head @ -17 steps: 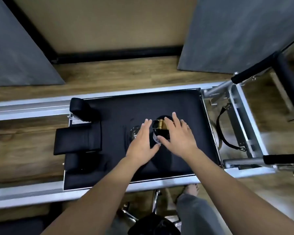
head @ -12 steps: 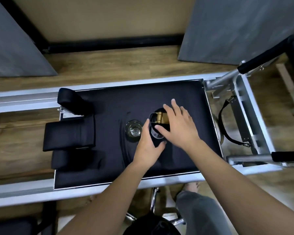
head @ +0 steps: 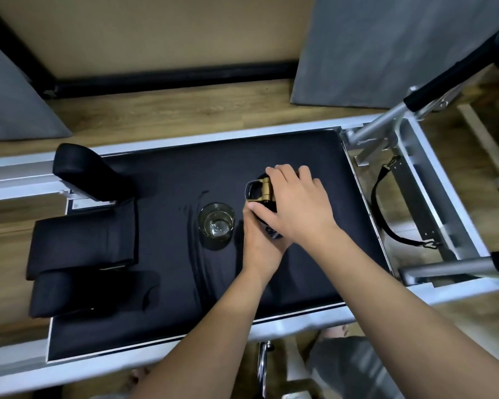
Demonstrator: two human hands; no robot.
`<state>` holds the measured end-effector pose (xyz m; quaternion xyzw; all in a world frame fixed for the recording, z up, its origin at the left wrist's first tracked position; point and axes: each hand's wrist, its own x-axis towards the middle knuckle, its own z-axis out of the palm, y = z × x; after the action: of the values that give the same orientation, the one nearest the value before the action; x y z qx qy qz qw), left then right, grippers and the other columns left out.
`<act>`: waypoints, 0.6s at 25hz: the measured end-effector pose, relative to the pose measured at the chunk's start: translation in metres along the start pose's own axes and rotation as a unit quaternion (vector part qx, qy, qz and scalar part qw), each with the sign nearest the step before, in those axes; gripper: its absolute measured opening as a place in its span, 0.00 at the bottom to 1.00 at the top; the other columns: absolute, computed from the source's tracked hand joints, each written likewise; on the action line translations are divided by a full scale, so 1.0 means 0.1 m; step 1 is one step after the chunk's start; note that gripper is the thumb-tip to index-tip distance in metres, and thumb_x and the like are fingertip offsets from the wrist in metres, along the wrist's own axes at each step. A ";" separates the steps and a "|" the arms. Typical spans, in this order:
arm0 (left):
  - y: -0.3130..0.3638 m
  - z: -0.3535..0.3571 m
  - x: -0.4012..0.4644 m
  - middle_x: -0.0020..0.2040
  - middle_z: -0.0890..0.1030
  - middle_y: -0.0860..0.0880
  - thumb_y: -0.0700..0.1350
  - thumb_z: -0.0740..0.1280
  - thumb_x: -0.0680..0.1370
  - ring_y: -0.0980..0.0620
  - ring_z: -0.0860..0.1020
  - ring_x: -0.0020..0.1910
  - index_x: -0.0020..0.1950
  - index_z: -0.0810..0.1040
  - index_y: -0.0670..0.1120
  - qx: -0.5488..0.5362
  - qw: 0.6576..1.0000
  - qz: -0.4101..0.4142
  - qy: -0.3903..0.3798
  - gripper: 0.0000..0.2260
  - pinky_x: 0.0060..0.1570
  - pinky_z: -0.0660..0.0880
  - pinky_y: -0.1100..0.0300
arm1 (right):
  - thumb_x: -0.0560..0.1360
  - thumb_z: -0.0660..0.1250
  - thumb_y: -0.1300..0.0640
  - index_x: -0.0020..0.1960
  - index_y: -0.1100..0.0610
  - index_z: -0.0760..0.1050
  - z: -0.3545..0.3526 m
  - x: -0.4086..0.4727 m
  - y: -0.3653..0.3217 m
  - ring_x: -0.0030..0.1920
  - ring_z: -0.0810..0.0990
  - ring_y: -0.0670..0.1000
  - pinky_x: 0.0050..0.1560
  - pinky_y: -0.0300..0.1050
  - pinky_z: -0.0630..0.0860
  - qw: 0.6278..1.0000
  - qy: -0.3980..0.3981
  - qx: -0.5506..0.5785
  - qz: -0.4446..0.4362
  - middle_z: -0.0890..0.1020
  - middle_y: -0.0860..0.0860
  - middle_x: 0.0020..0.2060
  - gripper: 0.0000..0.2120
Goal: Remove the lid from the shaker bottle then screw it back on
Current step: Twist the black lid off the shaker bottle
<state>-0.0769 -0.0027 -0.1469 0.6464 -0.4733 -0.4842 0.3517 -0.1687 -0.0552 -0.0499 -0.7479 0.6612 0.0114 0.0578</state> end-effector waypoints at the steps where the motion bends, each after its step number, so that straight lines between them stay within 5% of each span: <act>1: -0.11 0.03 0.08 0.79 0.71 0.66 0.34 0.76 0.77 0.83 0.65 0.66 0.83 0.64 0.43 0.016 0.999 0.036 0.007 0.37 0.60 0.59 0.86 | 0.77 0.60 0.29 0.75 0.56 0.69 0.05 0.01 -0.02 0.64 0.72 0.62 0.58 0.60 0.72 1.000 0.008 -0.004 0.010 0.74 0.53 0.70 0.38; 2: -0.14 0.01 0.14 0.71 0.73 0.76 0.37 0.75 0.79 0.86 0.66 0.61 0.79 0.70 0.49 0.066 0.993 0.097 0.014 0.31 0.59 0.62 0.85 | 0.76 0.60 0.29 0.73 0.56 0.71 0.10 0.02 -0.05 0.62 0.72 0.61 0.56 0.60 0.72 1.000 0.022 -0.005 0.019 0.75 0.53 0.67 0.38; 4: -0.10 0.03 0.23 0.55 0.84 0.68 0.52 0.71 0.82 0.72 0.81 0.53 0.62 0.82 0.57 0.003 0.984 0.176 0.027 0.09 0.51 0.77 0.72 | 0.74 0.61 0.27 0.67 0.57 0.74 0.18 0.03 -0.09 0.59 0.72 0.61 0.52 0.60 0.71 0.998 0.060 -0.011 0.032 0.76 0.53 0.62 0.37; 7: -0.10 0.06 0.34 0.42 0.85 0.52 0.62 0.68 0.75 0.54 0.84 0.41 0.53 0.80 0.50 -0.181 0.974 0.137 0.015 0.17 0.38 0.81 0.61 | 0.71 0.63 0.24 0.62 0.57 0.74 0.23 0.04 -0.14 0.55 0.73 0.61 0.47 0.59 0.71 0.994 0.097 -0.030 0.044 0.77 0.53 0.56 0.38; 12: -0.17 0.06 0.38 0.50 0.85 0.51 0.68 0.67 0.69 0.52 0.84 0.46 0.52 0.79 0.56 -0.144 0.984 0.108 -0.006 0.20 0.42 0.80 0.57 | 0.69 0.65 0.27 0.57 0.56 0.69 0.26 0.00 -0.19 0.52 0.74 0.61 0.42 0.55 0.66 0.991 0.115 -0.066 0.025 0.76 0.52 0.53 0.34; 14: -0.25 0.03 0.36 0.57 0.82 0.52 0.57 0.78 0.66 0.51 0.83 0.53 0.55 0.77 0.59 -0.039 0.988 0.148 -0.001 0.20 0.52 0.81 0.56 | 0.70 0.63 0.27 0.56 0.56 0.68 0.27 -0.06 -0.18 0.51 0.73 0.60 0.41 0.54 0.67 0.990 0.125 -0.064 0.012 0.76 0.52 0.53 0.33; 15: -0.33 0.02 0.35 0.63 0.81 0.51 0.49 0.82 0.64 0.51 0.81 0.59 0.62 0.77 0.58 0.000 0.987 0.158 0.006 0.29 0.61 0.79 0.56 | 0.70 0.63 0.28 0.56 0.56 0.68 0.28 -0.10 -0.17 0.51 0.73 0.59 0.41 0.54 0.67 0.989 0.132 -0.059 0.007 0.76 0.52 0.52 0.33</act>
<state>-0.0676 -0.0260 -0.1877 0.5663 -0.5674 -0.4185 0.4268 -0.1509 -0.0409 -0.0753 -0.7401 0.6667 -0.0479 -0.0743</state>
